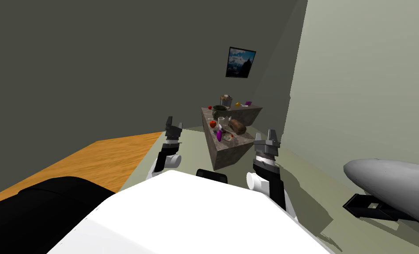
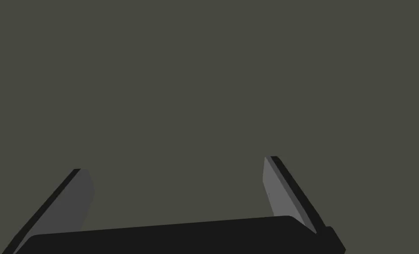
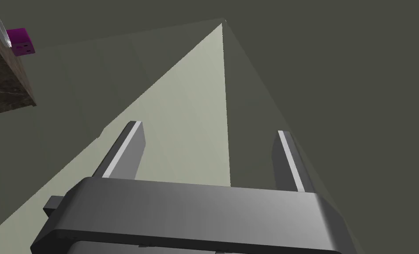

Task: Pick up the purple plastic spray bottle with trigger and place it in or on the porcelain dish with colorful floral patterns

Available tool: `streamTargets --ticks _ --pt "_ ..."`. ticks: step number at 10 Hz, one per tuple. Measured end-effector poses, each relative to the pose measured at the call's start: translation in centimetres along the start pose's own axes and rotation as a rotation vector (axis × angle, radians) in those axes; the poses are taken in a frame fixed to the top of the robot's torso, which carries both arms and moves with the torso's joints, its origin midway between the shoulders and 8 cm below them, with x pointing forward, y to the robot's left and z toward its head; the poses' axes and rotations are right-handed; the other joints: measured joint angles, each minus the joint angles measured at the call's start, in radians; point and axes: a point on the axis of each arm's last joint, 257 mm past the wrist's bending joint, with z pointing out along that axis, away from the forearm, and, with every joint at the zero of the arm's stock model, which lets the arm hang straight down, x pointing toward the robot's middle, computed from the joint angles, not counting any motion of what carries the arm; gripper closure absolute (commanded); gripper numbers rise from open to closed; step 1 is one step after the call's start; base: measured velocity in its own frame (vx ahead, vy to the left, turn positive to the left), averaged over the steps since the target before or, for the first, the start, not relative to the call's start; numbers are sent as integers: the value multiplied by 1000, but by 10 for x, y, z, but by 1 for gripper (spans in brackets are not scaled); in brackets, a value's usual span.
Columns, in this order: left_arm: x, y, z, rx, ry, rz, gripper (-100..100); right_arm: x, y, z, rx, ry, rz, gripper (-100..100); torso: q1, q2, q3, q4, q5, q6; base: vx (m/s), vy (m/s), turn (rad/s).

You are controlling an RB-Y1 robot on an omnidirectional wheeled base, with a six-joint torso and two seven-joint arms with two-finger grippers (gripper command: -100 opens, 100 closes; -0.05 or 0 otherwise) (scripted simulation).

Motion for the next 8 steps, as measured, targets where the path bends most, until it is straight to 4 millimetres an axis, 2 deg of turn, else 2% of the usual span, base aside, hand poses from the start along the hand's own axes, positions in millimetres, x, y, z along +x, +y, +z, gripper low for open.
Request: streamTargets --ticks 4,6,8 --pt "0 0 0 0 0 0 0 0 -24 0 65 66 -4 -100 2 3 2 1 0 0 -38 37 -27" --pt "0 0 0 0 0 0 0 -8 -45 2 124 71 13 -100 4 4 2 1 1 0 -65 67 -45" --pt "0 0 0 0 0 0 0 -21 -75 1 194 54 45 -100 4 4 2 1 1 0 -56 58 -42"
